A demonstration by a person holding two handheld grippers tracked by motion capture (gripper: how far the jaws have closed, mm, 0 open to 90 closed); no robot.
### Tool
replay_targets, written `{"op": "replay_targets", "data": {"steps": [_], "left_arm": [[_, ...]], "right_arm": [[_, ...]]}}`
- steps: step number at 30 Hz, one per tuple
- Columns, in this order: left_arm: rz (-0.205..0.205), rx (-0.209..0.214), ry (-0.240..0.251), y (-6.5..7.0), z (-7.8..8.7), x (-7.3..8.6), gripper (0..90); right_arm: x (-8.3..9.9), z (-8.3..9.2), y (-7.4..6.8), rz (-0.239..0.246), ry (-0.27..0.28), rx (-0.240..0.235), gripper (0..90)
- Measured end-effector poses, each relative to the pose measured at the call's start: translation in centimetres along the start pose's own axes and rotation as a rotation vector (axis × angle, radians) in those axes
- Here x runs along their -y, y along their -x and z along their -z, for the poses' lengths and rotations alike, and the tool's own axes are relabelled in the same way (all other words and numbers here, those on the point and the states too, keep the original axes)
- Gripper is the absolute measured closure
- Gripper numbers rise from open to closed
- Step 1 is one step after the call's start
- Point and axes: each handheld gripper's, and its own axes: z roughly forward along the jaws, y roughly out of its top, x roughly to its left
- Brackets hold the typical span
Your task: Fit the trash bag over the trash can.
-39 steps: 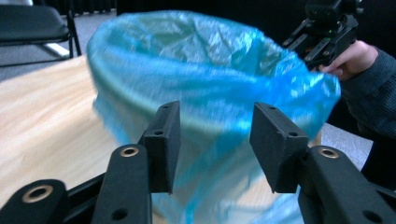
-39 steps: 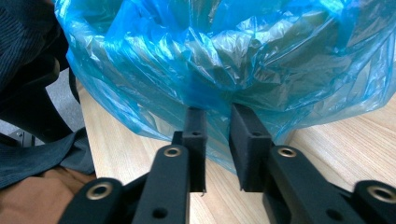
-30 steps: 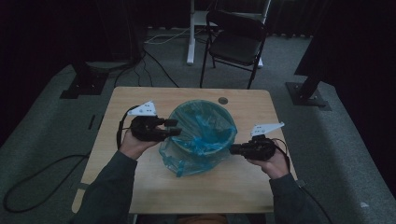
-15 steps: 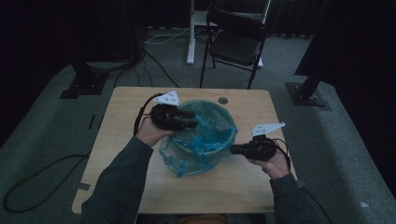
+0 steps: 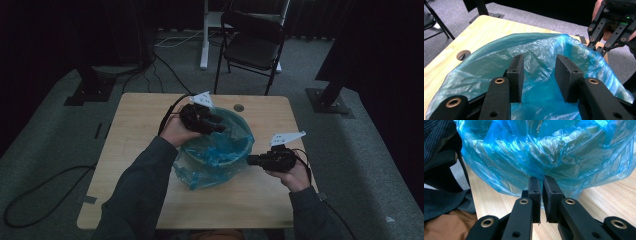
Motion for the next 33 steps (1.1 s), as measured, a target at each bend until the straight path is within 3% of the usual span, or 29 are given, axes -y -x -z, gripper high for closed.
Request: {"op": "replay_targets", "data": {"steps": [5,12,20,22,24,26,29,30,33], "left_arm": [[-0.031,0.041,-0.031,0.4,-0.3,0.1,59.2],[-0.067,0.090,-0.070,0.7,0.8,0.9,57.4],[-0.103,0.174,-0.098,1.1,1.4,1.6,52.3],[-0.118,0.170,-0.127,1.3,1.1,1.7,51.7],[-0.140,0.136,-0.180,1.5,0.6,1.7,51.9],[-0.146,0.072,-0.234,1.5,-0.1,1.8,53.2],[-0.131,-0.012,-0.279,1.2,-0.9,1.9,54.7],[-0.129,-0.035,-0.290,1.0,-1.1,1.9,55.2],[-0.104,-0.066,-0.259,0.6,-1.1,1.7,55.6]], "right_arm": [[0.0,0.1,0.0,-0.002,0.000,0.002,85.1],[0.1,0.3,0.0,-0.004,0.005,0.005,85.0],[0.0,0.2,-0.1,0.000,0.006,0.007,84.3],[0.0,0.2,-0.1,0.001,0.006,0.007,84.3],[0.0,0.2,0.0,0.001,0.009,0.007,84.3],[0.0,0.3,-0.1,0.001,0.010,0.007,84.2],[0.0,0.4,-0.1,0.003,0.014,0.009,84.2],[-0.1,0.4,-0.2,0.002,0.015,0.009,84.2],[-0.1,0.5,-0.1,0.002,0.017,0.009,84.2]]}}
